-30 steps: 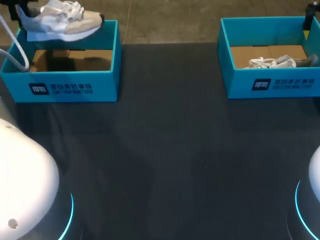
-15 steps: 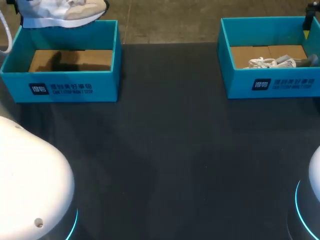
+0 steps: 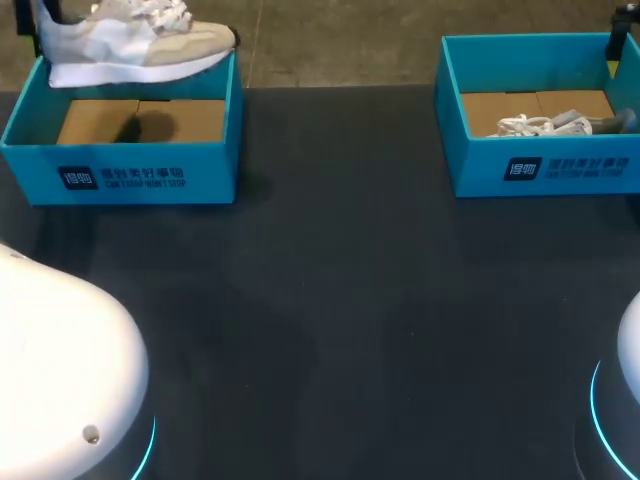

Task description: Take the shoe out of the shoebox, open the shoe tongue, remove and reinsert the insole, then place the shoe into the shoebox

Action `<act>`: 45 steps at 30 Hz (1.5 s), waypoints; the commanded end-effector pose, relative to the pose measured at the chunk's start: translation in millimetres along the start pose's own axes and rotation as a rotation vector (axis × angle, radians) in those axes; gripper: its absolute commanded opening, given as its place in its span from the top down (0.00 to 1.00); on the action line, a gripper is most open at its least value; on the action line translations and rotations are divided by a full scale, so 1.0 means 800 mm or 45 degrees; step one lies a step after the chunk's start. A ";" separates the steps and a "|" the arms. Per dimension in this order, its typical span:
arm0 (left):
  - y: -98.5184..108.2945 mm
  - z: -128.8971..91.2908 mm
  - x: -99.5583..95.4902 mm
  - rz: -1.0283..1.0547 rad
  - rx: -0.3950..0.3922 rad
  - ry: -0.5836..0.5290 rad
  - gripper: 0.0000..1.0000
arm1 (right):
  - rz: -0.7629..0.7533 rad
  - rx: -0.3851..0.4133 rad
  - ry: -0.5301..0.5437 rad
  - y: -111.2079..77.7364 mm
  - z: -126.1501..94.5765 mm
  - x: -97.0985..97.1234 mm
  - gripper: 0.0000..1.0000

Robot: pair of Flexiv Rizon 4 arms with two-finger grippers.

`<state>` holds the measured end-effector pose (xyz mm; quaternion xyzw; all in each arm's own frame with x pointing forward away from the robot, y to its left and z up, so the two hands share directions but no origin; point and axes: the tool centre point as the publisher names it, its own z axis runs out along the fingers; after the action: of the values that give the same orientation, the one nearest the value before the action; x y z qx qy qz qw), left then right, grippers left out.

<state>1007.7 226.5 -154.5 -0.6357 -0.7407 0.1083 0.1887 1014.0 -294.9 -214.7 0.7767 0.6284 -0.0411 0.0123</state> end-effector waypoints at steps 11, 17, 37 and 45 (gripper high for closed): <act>-0.080 0.017 -0.008 -0.033 -0.583 0.053 1.00 | 0.001 -0.002 -0.001 -0.001 0.000 0.000 0.00; -0.156 0.068 -0.031 -0.026 -0.616 0.007 1.00 | 0.001 -0.002 -0.001 -0.001 0.000 0.000 0.00; -0.320 0.157 -0.090 -0.040 -0.808 0.070 1.00 | 0.001 -0.002 -0.001 -0.001 0.000 0.000 0.00; -0.322 0.164 -0.101 0.010 -0.828 0.093 1.00 | 0.001 -0.002 -0.001 -0.001 0.000 0.000 0.00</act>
<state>735.9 114.4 -184.1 -0.6426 -0.7415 0.0488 0.1867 1014.0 -294.7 -214.8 0.7766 0.6285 -0.0411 0.0123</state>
